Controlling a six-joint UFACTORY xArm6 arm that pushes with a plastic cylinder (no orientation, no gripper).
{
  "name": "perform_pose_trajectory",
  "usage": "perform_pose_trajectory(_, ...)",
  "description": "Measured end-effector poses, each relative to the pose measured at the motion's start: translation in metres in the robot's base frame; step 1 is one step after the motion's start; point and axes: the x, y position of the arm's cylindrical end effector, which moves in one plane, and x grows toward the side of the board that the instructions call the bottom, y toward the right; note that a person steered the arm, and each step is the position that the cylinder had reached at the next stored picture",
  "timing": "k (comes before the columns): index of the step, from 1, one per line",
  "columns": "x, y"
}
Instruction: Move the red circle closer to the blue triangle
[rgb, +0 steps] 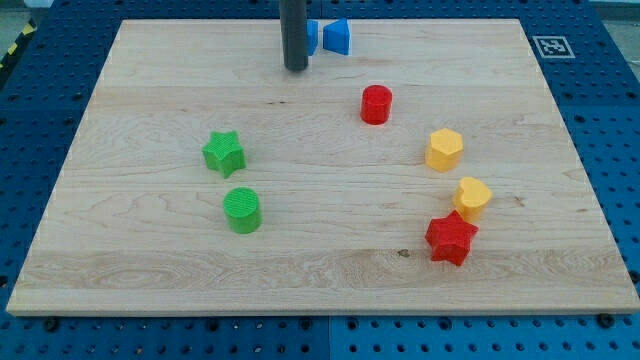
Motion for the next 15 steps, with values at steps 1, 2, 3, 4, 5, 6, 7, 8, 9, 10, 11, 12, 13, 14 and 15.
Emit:
perform_pose_trajectory(1,0.059,0.023)
perform_pose_trajectory(2,0.102,0.059)
perform_pose_trajectory(3,0.103,0.062)
perform_pose_trajectory(4,0.100,0.114)
perform_pose_trajectory(5,0.100,0.124)
perform_pose_trajectory(6,0.088,0.111)
perform_pose_trajectory(7,0.070,0.093)
perform_pose_trajectory(8,0.051,0.093)
perform_pose_trajectory(9,0.022,0.093)
perform_pose_trajectory(10,0.001,0.093)
perform_pose_trajectory(11,-0.008,0.089)
perform_pose_trajectory(12,-0.002,0.090)
perform_pose_trajectory(13,0.001,0.086)
perform_pose_trajectory(14,0.002,0.086)
perform_pose_trajectory(15,0.009,0.077)
